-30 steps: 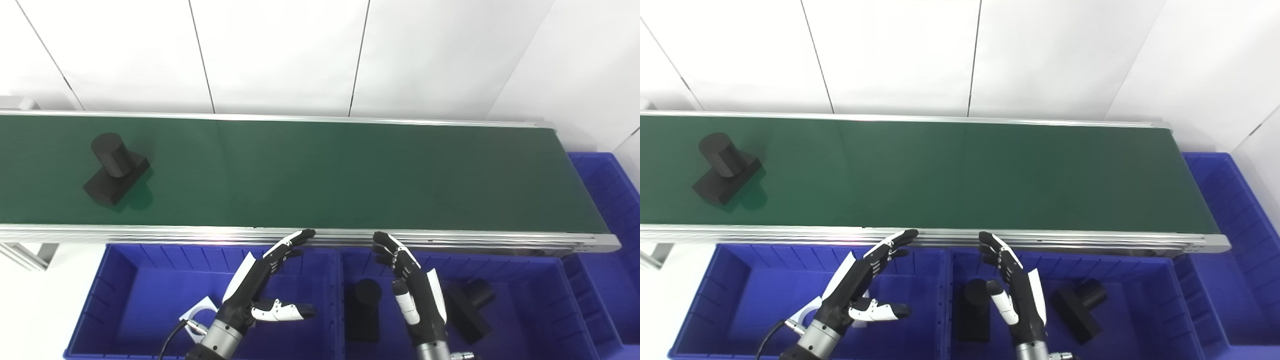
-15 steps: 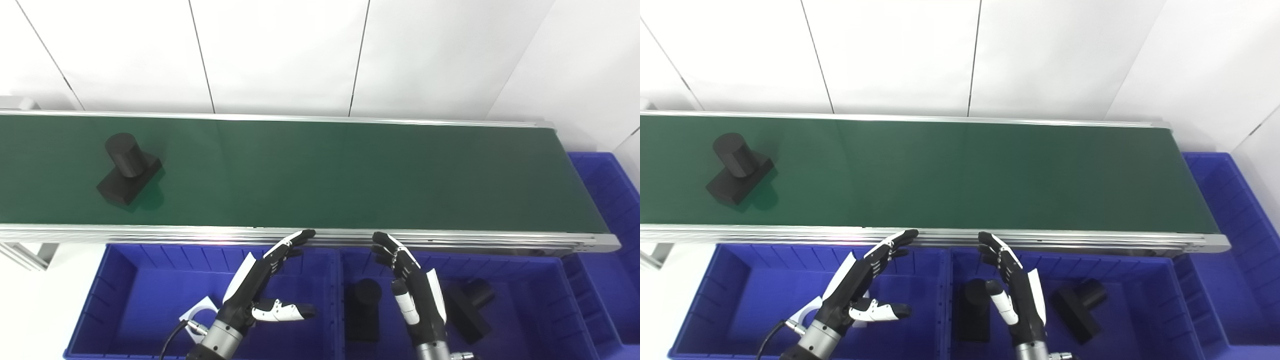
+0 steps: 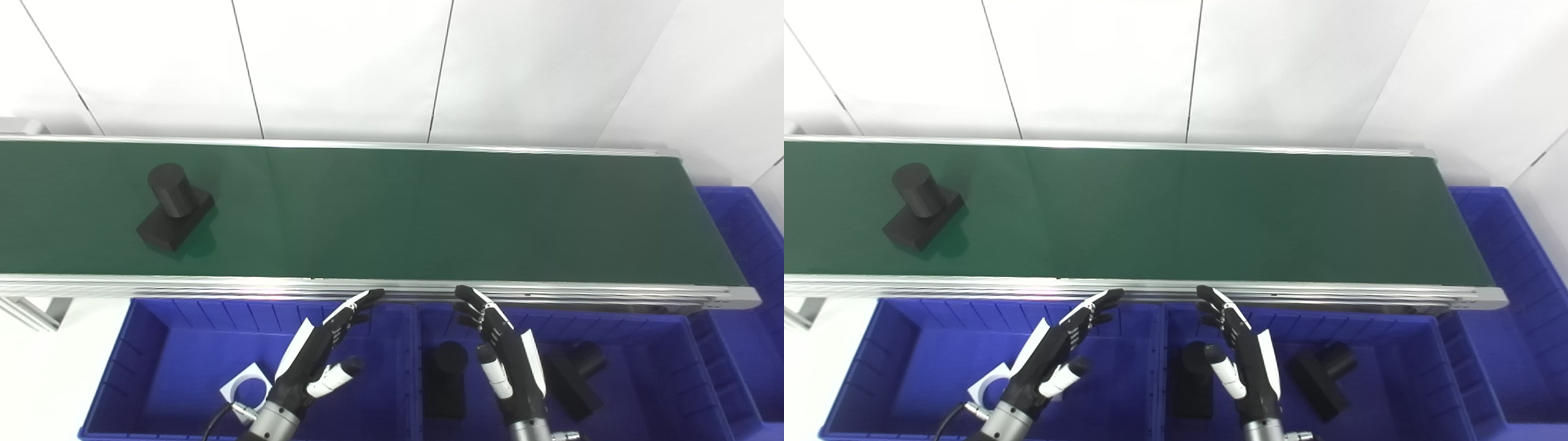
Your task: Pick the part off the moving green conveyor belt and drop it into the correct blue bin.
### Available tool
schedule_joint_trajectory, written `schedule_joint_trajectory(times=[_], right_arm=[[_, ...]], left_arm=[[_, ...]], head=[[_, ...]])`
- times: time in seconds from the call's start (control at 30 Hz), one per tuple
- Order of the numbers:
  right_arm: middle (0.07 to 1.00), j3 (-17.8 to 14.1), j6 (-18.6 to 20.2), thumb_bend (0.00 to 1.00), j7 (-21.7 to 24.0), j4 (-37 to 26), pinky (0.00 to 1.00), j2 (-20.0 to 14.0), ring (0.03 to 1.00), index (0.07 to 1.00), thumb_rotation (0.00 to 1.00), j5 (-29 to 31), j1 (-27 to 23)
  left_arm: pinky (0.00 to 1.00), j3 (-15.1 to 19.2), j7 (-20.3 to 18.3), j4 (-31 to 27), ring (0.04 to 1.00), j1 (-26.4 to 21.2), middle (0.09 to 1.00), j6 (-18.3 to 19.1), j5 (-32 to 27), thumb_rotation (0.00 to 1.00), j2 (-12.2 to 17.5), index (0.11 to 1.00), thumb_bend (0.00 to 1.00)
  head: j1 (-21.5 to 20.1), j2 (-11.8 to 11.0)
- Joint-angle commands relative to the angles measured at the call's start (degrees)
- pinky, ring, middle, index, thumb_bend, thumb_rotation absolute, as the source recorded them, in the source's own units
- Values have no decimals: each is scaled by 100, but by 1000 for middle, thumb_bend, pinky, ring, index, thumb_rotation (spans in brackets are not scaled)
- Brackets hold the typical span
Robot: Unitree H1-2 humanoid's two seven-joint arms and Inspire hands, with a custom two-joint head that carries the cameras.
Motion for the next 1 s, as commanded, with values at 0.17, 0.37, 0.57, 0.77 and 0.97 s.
schedule_joint_trajectory(times=[0.17,0.37,0.57,0.77,0.97], right_arm=[[852,13,-181,838,-53,-42,760,-76,806,825,969,32,-45],[851,-33,-181,846,-17,116,775,-173,807,818,969,155,-49],[868,-130,-181,817,194,-208,797,-285,835,831,974,368,31],[871,-280,-181,834,420,-515,808,-272,840,835,975,533,2],[871,-421,-181,878,652,-597,809,-138,829,837,964,583,-194]], left_arm=[[877,-153,275,37,909,-121,911,-238,71,1000,28,874,818],[860,-382,566,277,894,-210,899,-237,87,1000,-16,861,777],[851,-662,934,604,895,-368,902,-238,195,1000,-34,863,765],[833,-875,1198,866,883,-487,896,-238,199,1000,-49,857,796],[815,-971,1309,1043,875,-576,889,-238,184,1000,-27,838,837]], head=[[168,-183],[444,-519],[709,-1012],[807,-1278],[947,-1549]])
